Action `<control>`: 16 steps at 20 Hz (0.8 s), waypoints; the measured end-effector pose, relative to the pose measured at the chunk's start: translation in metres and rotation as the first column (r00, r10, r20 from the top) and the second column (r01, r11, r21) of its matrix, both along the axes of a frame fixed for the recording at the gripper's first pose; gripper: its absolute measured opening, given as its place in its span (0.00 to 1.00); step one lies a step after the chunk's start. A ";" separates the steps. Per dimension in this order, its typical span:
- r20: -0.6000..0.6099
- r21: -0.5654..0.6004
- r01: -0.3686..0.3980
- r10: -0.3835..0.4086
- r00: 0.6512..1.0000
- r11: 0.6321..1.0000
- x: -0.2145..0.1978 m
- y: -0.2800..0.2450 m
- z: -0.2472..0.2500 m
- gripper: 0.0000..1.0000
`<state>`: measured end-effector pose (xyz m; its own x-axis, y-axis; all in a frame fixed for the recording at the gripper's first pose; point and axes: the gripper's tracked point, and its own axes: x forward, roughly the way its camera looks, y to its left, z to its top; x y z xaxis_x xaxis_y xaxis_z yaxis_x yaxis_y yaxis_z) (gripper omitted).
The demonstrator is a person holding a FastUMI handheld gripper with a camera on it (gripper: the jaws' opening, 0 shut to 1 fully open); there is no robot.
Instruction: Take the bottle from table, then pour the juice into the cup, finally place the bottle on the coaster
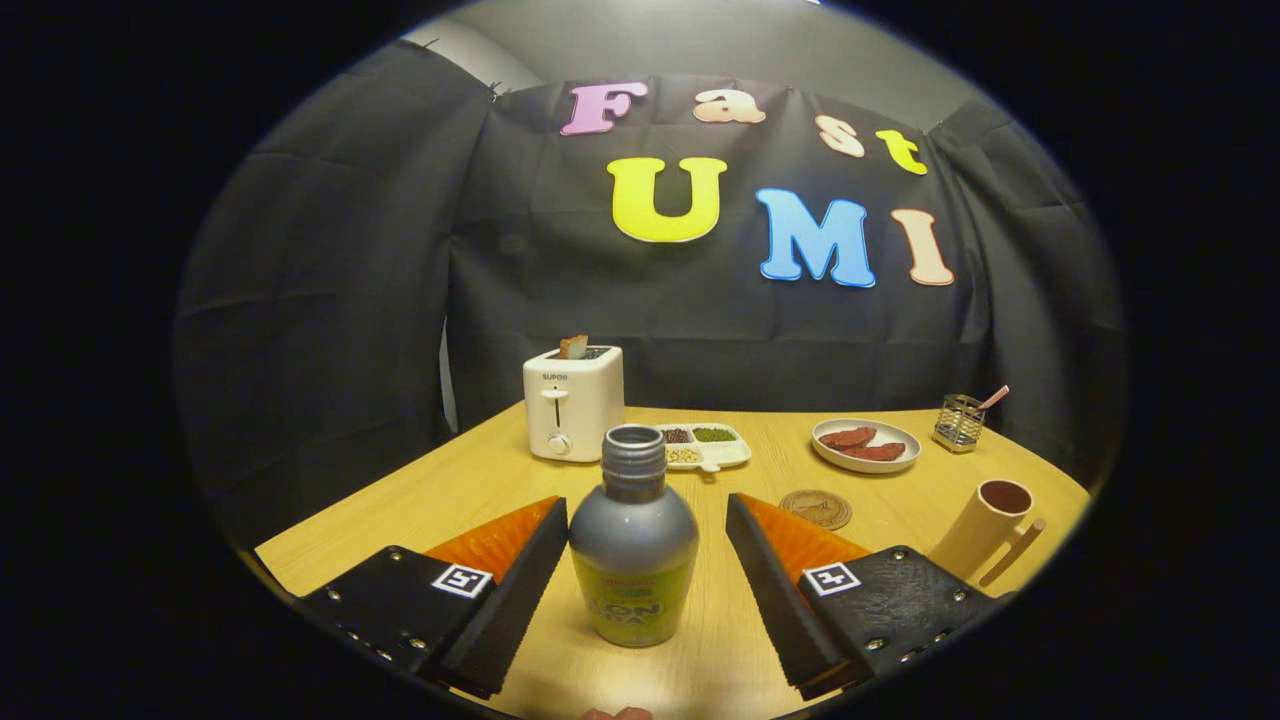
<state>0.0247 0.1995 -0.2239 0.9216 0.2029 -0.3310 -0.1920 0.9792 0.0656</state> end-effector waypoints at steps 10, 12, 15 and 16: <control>-0.129 -0.010 0.003 -0.004 0.992 1.000 -0.007 0.012 -0.054 0.98; -0.150 -0.016 0.006 -0.009 0.989 1.000 -0.007 0.012 -0.061 0.98; -0.167 -0.026 0.007 -0.011 0.986 1.000 -0.006 0.012 -0.067 0.98; -0.175 -0.028 0.006 -0.011 0.985 1.000 -0.006 0.012 -0.070 0.97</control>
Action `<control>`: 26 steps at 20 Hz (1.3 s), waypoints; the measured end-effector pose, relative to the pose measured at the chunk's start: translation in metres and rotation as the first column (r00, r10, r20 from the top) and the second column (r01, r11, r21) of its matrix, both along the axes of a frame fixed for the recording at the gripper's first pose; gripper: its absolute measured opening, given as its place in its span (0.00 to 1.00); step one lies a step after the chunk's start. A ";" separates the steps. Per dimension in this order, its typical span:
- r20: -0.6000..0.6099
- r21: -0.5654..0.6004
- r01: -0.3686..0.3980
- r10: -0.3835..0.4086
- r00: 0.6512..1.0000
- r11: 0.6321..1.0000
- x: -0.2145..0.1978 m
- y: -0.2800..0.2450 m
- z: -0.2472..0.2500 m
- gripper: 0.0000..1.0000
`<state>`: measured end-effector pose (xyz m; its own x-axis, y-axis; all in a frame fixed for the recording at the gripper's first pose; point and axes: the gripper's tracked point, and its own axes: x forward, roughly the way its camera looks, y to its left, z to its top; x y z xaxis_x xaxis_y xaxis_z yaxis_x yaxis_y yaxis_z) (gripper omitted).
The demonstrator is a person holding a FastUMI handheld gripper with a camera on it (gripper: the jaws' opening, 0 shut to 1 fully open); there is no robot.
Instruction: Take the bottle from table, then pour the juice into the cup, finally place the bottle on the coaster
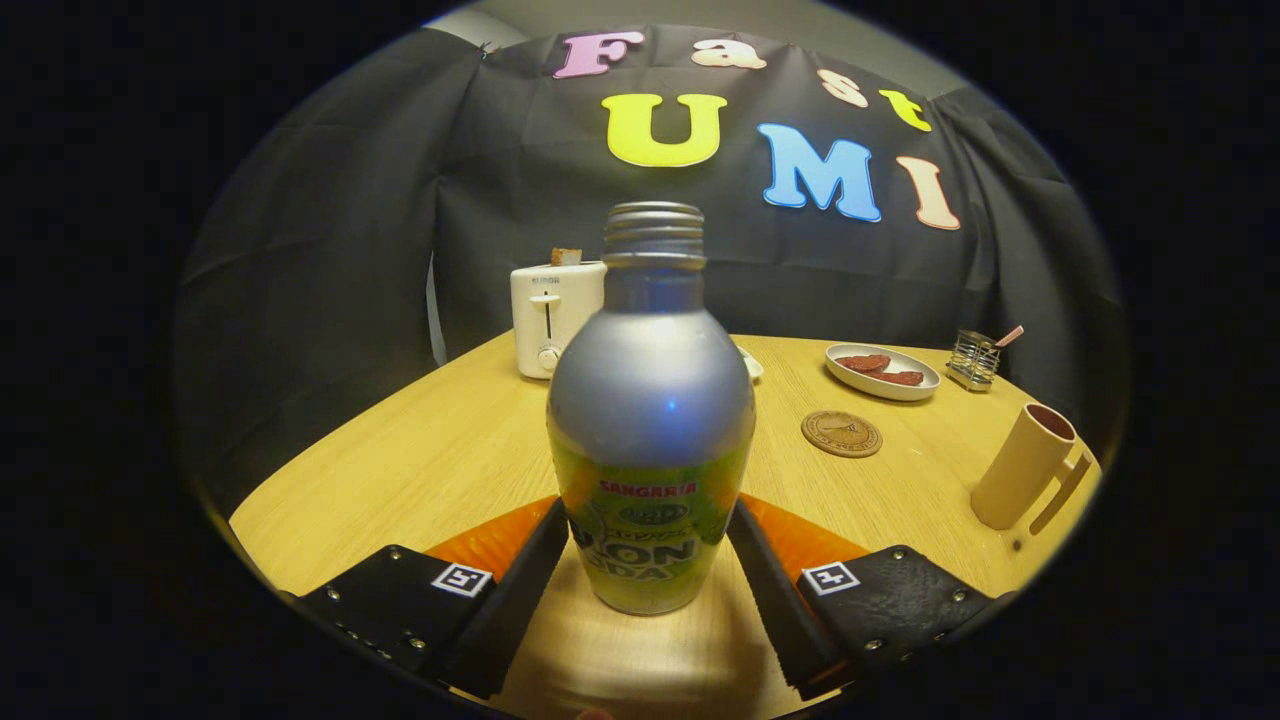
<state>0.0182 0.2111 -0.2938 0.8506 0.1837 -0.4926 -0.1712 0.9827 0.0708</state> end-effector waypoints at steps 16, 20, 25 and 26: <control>0.002 0.032 0.031 -0.031 1.000 0.999 0.013 -0.008 0.027 0.76; 0.054 0.066 0.073 -0.077 0.996 0.995 0.020 -0.031 0.061 0.73; 0.086 0.106 0.148 -0.157 0.984 0.983 0.029 -0.072 0.091 0.73; 0.075 0.115 0.169 -0.178 0.981 0.979 0.029 -0.081 0.091 0.73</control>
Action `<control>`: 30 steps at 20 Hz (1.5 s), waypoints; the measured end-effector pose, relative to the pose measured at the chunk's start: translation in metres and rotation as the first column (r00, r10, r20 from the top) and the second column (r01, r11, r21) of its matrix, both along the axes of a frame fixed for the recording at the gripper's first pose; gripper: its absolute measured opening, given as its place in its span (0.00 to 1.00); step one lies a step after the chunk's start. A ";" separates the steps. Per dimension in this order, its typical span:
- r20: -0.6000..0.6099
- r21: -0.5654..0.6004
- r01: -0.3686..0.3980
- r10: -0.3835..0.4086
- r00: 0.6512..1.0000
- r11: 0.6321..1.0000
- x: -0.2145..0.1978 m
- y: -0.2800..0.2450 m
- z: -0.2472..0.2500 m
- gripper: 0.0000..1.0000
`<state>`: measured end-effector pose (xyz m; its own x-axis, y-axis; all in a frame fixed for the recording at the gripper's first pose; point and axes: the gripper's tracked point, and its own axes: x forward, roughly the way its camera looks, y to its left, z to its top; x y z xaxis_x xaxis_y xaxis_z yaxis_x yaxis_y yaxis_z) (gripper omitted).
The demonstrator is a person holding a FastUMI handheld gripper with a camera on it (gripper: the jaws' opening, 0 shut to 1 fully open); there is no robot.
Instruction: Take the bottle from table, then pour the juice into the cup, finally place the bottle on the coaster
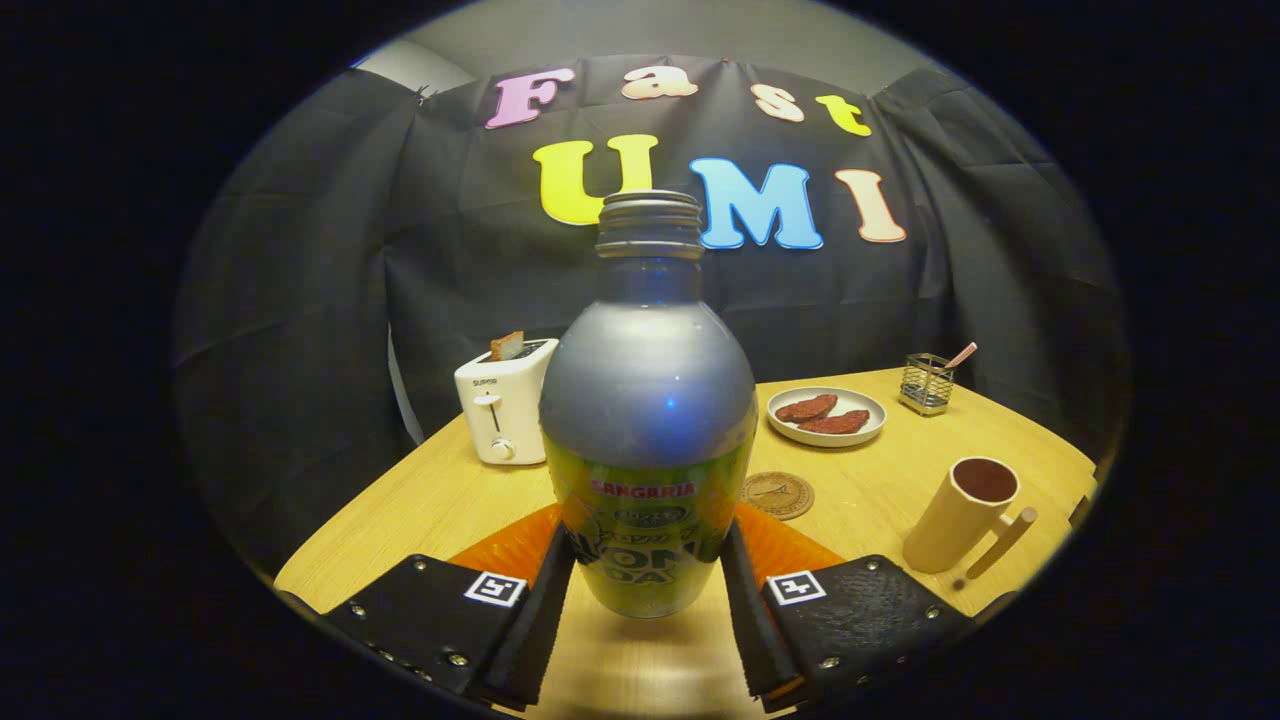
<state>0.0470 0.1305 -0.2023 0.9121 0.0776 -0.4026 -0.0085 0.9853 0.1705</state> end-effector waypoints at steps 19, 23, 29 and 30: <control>-0.127 0.535 0.185 -0.139 0.982 0.824 0.006 -0.082 -0.016 0.73; -0.162 0.655 0.237 -0.172 0.972 0.717 0.010 -0.092 -0.023 0.73; -0.216 0.784 0.322 -0.253 0.943 0.530 0.024 -0.104 -0.032 0.73; -0.228 0.800 0.333 -0.260 0.938 0.500 0.025 -0.104 -0.033 0.73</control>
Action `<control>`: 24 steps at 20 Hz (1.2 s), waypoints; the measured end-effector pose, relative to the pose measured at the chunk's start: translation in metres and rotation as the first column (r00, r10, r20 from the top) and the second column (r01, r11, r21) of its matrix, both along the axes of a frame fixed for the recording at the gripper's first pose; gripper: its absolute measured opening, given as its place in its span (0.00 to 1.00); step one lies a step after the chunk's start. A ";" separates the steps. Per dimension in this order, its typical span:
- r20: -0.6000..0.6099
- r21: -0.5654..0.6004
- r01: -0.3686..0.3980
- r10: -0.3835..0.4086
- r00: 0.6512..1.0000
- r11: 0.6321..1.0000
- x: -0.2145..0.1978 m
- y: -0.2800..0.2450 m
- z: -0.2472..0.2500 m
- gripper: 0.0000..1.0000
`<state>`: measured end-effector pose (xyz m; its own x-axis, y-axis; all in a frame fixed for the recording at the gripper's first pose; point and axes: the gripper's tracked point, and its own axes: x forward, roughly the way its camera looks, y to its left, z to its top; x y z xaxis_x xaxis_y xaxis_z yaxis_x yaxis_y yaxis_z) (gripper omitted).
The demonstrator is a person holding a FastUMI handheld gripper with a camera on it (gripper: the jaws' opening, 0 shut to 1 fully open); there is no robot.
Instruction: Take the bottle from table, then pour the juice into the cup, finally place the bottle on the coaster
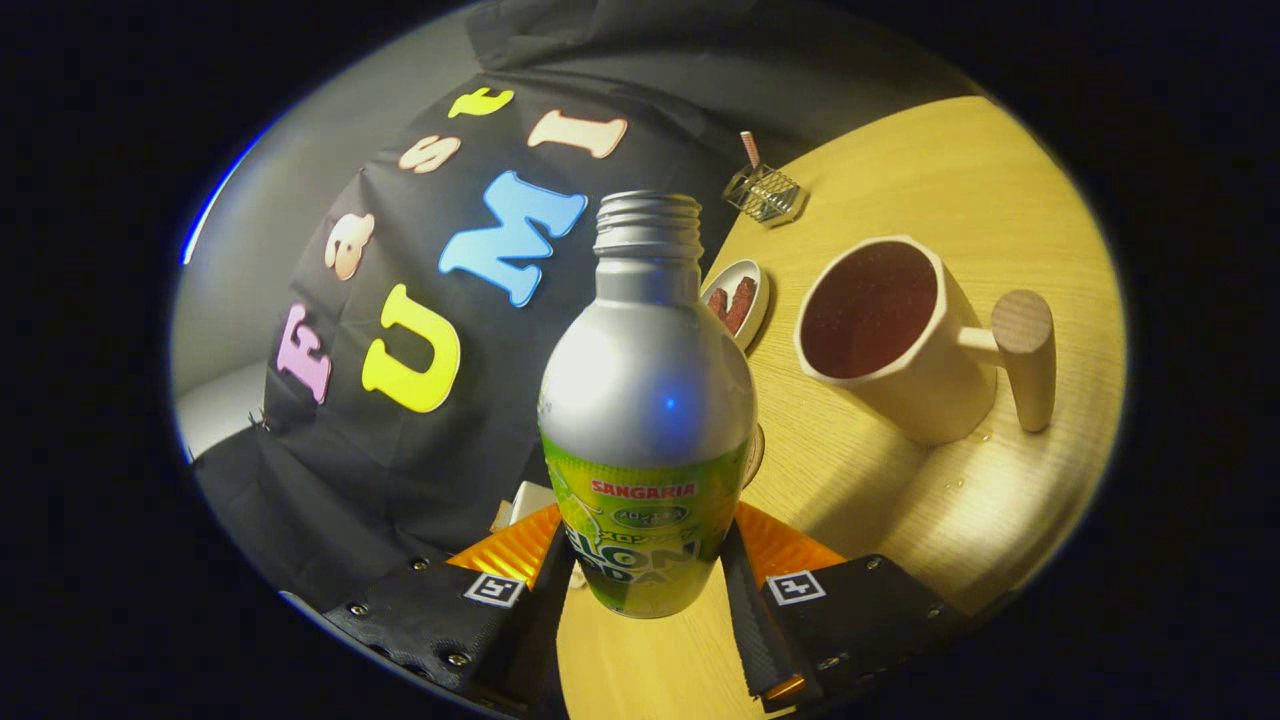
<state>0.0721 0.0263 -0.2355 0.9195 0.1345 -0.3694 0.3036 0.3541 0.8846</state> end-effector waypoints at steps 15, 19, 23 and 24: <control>-0.088 0.377 0.076 -0.046 0.995 0.923 0.015 0.028 -0.014 0.73; -0.110 0.426 0.093 -0.050 0.993 0.900 0.015 0.029 -0.011 0.73; -0.135 0.475 0.123 -0.065 0.989 0.871 0.016 0.024 -0.006 0.73; -0.133 0.492 0.124 -0.066 0.989 0.862 0.017 0.023 -0.003 0.73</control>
